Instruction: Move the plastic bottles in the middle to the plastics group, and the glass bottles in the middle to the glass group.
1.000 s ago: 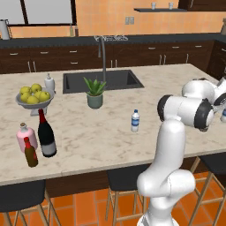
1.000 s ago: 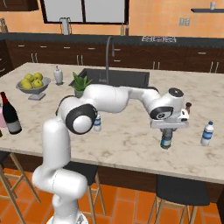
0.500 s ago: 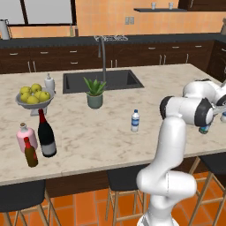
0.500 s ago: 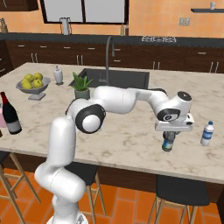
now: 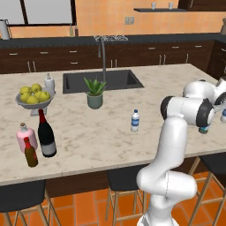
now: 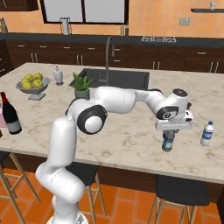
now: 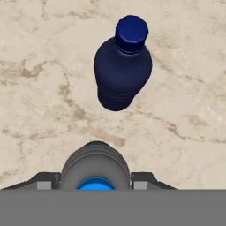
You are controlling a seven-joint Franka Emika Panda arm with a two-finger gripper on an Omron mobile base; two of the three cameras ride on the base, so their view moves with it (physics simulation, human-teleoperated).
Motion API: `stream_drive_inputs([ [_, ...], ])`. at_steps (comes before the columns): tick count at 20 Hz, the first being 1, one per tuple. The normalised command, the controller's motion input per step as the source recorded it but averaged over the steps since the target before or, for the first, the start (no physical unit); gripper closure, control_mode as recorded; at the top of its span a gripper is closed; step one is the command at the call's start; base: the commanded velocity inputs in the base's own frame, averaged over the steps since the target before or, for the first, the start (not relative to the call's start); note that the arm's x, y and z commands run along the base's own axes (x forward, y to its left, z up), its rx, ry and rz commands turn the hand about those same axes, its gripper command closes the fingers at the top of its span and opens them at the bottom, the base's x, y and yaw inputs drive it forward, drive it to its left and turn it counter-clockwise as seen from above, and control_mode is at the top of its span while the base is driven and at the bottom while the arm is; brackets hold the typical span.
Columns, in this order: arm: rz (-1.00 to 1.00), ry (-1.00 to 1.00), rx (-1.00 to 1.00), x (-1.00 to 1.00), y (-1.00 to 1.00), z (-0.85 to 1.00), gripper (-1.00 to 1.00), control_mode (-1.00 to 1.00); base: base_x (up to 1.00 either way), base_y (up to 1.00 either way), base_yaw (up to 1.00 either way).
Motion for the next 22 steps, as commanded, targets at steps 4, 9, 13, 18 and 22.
stream_drive_inputs([
  [4, -0.02, 0.00, -0.11, -0.01, 0.18, -0.55, -1.00, -1.00, 0.00, 0.00, 0.00],
  [9, -0.01, 0.00, 0.00, 0.01, -0.03, -0.08, -1.00, -1.00, 0.00, 0.00, 0.00],
  [13, -0.03, 0.00, 0.00, 0.00, 0.01, 0.11, -1.00, -1.00, 0.00, 0.00, 0.00],
  [18, -0.05, -0.04, 0.01, -0.03, 0.12, 0.44, -1.00, -1.00, 0.00, 0.00, 0.00],
  [22, -0.01, -0.11, 0.01, -0.32, 0.21, 0.63, -1.00, -1.00, 0.00, 0.00, 0.00],
])
